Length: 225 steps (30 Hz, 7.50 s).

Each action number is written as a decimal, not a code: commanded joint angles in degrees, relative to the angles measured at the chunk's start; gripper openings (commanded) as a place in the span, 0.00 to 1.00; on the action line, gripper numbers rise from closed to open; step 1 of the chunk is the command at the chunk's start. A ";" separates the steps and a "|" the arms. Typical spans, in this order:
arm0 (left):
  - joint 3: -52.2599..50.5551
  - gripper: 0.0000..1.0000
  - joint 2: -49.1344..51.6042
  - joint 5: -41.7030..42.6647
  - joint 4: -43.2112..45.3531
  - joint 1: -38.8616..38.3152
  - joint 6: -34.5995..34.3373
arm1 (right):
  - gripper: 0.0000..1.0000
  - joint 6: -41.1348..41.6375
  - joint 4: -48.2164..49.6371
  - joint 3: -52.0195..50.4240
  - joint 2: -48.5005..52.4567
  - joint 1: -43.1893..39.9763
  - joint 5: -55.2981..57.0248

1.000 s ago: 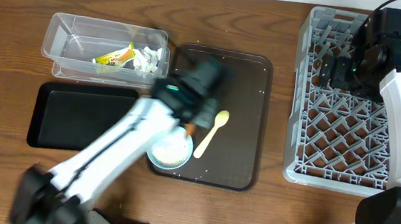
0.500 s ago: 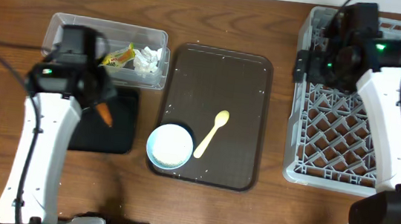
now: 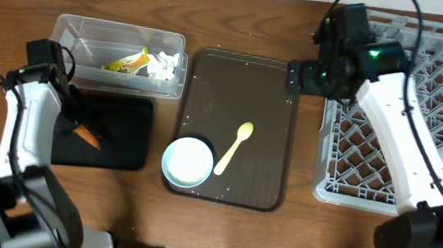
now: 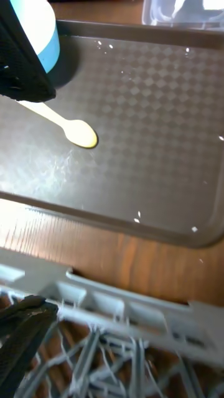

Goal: Sort waste into correct bins and load items into the dishwasher rack

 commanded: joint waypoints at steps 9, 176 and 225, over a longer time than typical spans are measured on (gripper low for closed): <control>-0.35 0.07 8.81 -0.61 5.51 2.71 -0.44 | 0.99 8.57 0.04 0.00 8.37 8.09 -0.50; -0.35 0.42 9.44 -0.70 6.32 2.71 -0.26 | 0.39 9.07 4.94 3.32 28.11 12.94 5.27; -0.35 0.42 9.44 -0.70 6.34 2.71 -0.26 | 0.26 5.81 -12.04 19.80 24.22 3.54 2.12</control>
